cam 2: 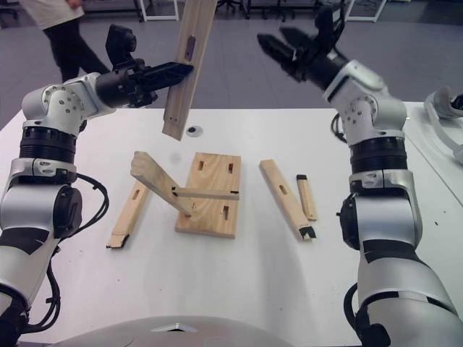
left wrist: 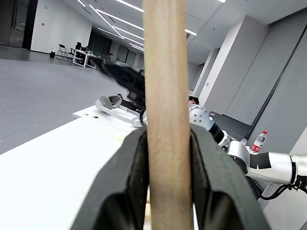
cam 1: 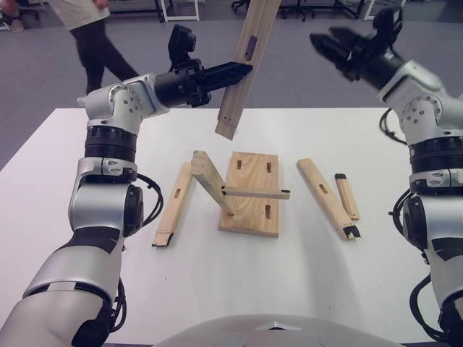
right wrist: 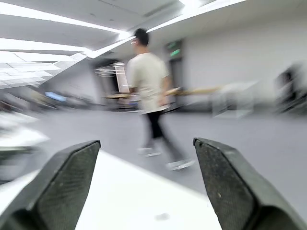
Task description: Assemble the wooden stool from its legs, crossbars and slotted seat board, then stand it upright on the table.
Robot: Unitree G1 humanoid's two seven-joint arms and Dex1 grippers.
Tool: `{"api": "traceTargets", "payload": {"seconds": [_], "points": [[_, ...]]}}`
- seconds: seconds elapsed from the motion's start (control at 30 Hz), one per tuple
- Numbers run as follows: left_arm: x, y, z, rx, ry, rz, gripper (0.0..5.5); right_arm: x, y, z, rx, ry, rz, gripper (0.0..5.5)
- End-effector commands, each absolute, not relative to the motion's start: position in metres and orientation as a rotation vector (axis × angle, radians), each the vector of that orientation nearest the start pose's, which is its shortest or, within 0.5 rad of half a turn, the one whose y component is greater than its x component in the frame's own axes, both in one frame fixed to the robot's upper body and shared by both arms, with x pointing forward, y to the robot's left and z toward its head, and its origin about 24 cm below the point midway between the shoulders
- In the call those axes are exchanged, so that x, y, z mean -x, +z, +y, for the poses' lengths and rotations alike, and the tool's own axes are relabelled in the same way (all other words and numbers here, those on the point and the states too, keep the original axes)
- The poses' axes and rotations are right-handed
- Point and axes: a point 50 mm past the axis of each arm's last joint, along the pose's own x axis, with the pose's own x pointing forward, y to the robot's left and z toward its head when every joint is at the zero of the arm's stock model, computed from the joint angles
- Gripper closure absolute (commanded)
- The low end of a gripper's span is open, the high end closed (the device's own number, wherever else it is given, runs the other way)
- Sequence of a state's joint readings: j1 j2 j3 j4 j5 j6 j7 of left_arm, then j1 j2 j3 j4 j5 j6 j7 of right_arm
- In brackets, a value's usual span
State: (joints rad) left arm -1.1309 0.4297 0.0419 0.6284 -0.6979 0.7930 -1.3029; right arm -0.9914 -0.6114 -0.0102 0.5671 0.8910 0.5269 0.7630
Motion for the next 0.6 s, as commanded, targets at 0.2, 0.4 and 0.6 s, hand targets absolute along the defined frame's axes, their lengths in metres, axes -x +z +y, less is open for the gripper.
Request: {"api": "traceTargets", "payload": {"seconds": [0.2,0.4,0.6], "points": [[-0.362,0.223,0.117,0.225,-1.602,0.104,4.48,-0.316,0.256,-0.174,-0.879,1.503,-0.056,1.87],[-0.359,0.220,0.111,0.258,-1.643,0.092,4.48,-0.321,0.246,-0.158,-0.800,1.366,-0.029,1.87],[-0.361,0.222,0.119,0.303,-1.605,0.054,4.48,-0.320,0.237,-0.167,-0.825,1.312,-0.036,1.87]]}}
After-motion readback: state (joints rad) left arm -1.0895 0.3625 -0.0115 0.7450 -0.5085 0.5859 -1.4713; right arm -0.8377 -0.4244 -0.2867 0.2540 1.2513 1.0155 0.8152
